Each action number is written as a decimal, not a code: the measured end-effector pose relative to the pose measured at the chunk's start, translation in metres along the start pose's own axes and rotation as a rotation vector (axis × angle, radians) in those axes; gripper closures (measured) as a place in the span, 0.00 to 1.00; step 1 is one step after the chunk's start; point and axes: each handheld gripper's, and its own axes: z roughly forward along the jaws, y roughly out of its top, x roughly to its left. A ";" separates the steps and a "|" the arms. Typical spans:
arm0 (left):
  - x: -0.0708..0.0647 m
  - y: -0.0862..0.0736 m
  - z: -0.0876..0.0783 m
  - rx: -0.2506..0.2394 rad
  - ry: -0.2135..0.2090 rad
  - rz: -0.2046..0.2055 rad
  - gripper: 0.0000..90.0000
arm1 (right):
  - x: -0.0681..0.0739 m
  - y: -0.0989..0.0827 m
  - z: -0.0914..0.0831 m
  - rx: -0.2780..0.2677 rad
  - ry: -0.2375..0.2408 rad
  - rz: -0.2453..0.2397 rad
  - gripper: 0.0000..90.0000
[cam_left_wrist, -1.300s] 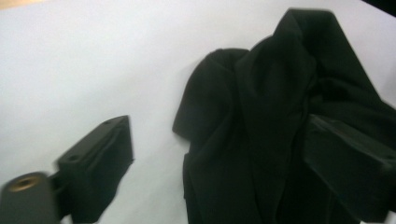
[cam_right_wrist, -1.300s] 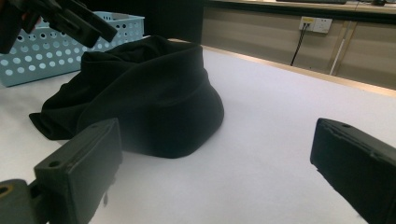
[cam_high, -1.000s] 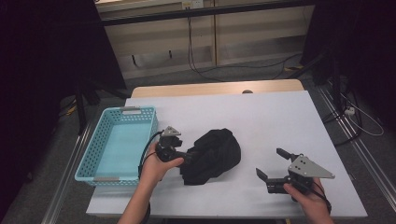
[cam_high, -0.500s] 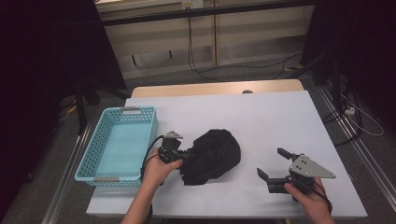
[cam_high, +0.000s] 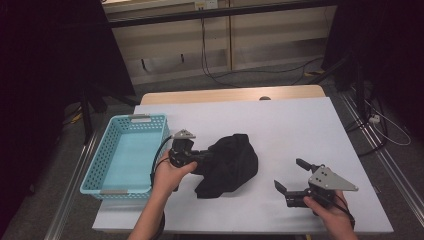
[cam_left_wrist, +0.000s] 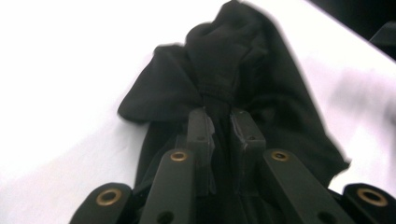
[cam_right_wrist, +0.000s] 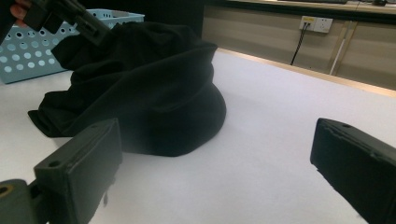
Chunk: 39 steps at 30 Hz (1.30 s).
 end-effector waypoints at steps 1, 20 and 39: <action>-0.003 0.002 0.002 -0.012 -0.006 0.002 0.89 | 0.000 0.000 0.000 0.000 0.000 -0.004 0.01; -0.014 0.016 0.029 -0.002 -0.049 0.027 0.89 | -0.005 0.021 0.039 0.042 0.013 -0.007 0.01; 0.005 0.007 0.005 -0.068 0.123 0.022 0.23 | -0.006 0.027 0.075 0.138 0.013 0.027 0.03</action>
